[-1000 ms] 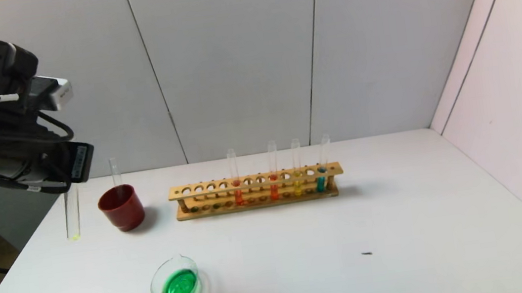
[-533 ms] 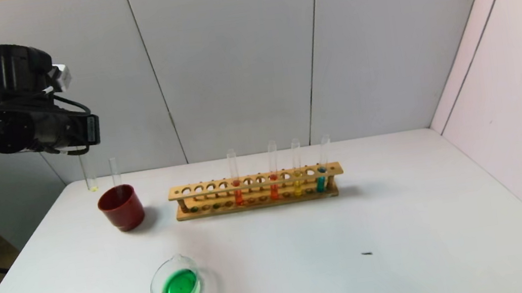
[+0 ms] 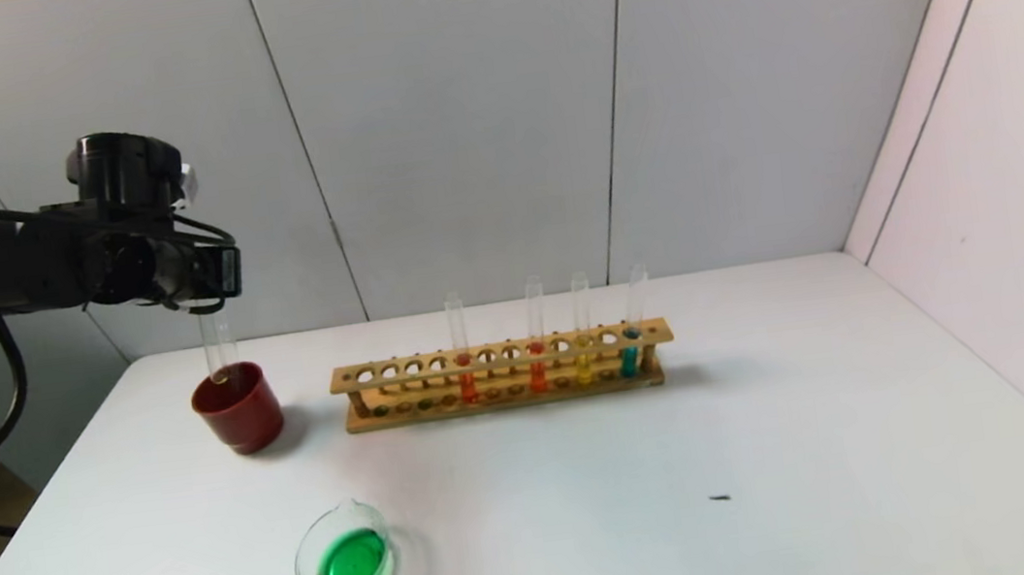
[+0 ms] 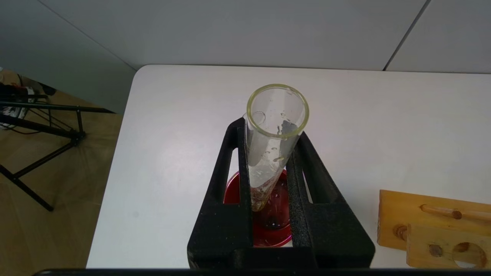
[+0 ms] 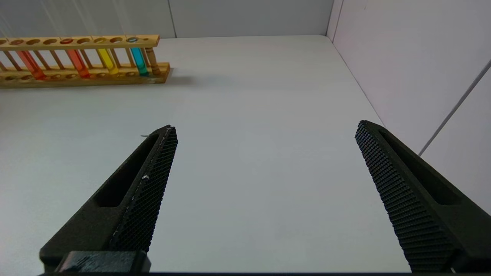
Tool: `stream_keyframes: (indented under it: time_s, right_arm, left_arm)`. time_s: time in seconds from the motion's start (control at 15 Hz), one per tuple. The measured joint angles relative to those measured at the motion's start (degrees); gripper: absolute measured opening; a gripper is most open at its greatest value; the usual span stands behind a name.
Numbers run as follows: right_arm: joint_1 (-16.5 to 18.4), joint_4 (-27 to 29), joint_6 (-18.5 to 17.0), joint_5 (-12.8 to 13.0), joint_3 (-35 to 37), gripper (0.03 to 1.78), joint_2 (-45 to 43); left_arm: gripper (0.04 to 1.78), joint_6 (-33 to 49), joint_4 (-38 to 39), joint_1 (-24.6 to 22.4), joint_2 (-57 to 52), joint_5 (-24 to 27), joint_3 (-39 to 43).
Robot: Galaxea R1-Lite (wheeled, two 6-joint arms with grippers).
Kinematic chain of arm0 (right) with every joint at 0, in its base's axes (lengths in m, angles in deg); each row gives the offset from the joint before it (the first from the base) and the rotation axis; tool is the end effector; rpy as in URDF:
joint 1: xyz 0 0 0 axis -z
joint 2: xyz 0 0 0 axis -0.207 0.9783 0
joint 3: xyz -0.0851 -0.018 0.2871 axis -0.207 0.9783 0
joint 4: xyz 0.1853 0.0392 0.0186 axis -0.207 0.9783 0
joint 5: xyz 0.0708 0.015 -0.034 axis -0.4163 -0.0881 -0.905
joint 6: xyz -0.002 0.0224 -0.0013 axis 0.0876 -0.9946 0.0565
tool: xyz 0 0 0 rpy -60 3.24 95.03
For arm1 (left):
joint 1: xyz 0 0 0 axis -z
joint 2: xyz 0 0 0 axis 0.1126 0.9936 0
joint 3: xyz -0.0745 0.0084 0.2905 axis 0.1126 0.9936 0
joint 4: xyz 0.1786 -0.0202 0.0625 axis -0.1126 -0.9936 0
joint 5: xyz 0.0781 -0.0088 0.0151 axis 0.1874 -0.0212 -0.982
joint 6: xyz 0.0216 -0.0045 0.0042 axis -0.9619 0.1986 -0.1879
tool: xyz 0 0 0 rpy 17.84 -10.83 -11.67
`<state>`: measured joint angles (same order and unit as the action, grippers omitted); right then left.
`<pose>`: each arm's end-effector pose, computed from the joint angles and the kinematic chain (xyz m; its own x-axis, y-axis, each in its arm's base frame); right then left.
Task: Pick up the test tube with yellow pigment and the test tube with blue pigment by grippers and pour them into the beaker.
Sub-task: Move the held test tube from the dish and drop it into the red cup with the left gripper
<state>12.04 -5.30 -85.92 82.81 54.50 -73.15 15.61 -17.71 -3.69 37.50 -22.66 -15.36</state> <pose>-0.0240 -0.0001 0.0759 0.9997 -0.0093 -0.0215 0.0097 0.9998 0.0161 0.3960 -0.0124 0.2171 0.8477 0.2608 -0.4619 -0.2067 0.9644 0.1651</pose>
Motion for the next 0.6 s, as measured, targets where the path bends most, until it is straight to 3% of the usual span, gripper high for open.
stream_keyframes:
  time_s: [0.33,0.6]
  right_arm:
    - [0.0,0.0,-0.02,0.0,0.0,1.7,0.0]
    - [0.0,0.0,-0.02,0.0,0.0,1.7,0.0]
  left_arm:
    - [0.31,0.05,2.23,0.11,0.87,0.04,3.54]
    - [0.31,-0.11,10.15,0.22,0.85,0.06,10.86]
